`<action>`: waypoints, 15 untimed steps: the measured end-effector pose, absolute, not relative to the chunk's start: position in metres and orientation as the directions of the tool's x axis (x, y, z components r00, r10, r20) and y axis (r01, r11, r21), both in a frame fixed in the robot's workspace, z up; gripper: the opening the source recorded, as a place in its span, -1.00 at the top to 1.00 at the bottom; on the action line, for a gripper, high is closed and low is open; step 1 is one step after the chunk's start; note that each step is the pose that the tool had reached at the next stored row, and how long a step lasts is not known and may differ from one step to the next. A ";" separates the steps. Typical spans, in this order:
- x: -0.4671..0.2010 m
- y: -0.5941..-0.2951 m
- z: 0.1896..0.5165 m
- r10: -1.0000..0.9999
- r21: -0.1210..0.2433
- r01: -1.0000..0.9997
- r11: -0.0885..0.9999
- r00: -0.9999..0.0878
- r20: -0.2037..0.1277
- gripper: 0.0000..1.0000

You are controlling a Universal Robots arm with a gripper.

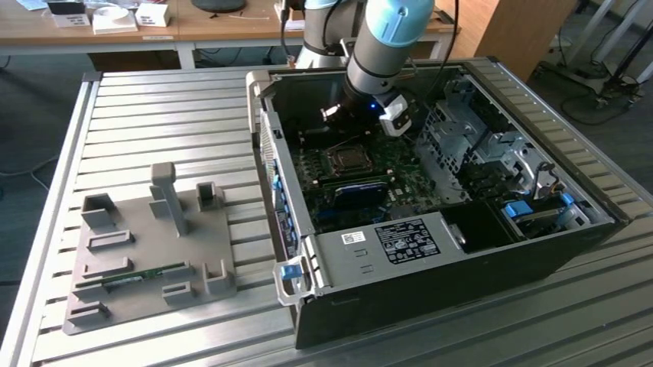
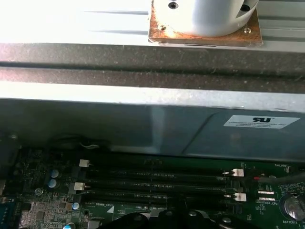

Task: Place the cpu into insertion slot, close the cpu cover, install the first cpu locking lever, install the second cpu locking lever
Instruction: 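Install the first cpu locking lever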

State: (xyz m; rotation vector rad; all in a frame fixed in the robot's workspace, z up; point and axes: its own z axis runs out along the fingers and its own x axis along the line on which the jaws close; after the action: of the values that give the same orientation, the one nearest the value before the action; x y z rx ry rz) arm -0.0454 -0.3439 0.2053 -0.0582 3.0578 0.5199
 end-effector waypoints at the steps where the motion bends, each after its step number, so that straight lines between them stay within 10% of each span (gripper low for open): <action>1: -0.045 -0.344 0.205 -0.030 0.329 -0.044 0.943 -0.999 -0.045 0.79; 15: -0.045 -0.347 0.205 -0.030 0.330 -0.043 0.943 -0.999 -0.045 0.79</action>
State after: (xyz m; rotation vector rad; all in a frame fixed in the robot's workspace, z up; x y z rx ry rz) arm -0.0454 -0.3469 0.2053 -0.0580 3.0578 0.5199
